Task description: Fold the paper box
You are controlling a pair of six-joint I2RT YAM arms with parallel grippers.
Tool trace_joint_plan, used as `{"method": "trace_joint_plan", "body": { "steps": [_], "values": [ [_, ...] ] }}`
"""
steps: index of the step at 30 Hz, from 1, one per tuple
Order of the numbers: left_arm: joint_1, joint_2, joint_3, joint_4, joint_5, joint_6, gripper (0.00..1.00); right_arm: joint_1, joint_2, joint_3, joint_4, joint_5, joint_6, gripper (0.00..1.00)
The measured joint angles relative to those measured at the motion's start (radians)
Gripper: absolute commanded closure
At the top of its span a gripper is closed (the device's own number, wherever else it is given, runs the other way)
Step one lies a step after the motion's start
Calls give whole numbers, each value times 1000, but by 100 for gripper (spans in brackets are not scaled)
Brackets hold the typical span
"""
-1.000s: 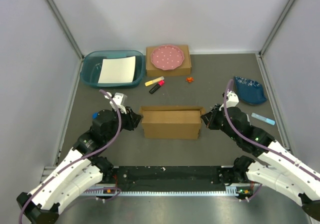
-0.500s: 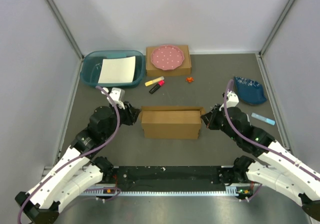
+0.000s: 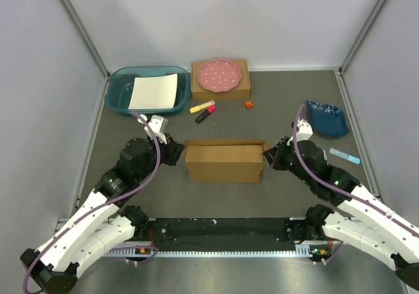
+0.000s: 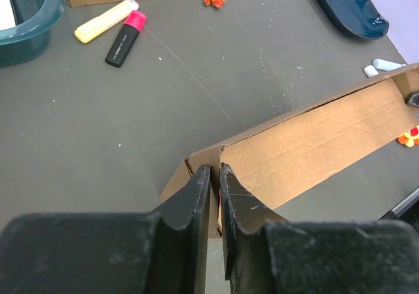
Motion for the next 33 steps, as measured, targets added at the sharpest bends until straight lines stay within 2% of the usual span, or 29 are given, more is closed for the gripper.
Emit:
{"method": "trace_joint_plan", "body": {
  "steps": [15,20,26,31,33],
  "values": [
    [0,-3,-6,-11,30,0,72,0,0,0,0,0,0,100],
    [0,-7,-11,-20,30,3,71,0,0,0,0,0,0,100],
    [0,-7,-26,-35,30,4,82,0,0,0,0,0,0,100],
    [1,-7,-28,-37,28,7,100,0,0,0,0,0,0,100],
    [1,-8,-28,-38,25,6,100,0,0,0,0,0,0,100]
  ]
}}
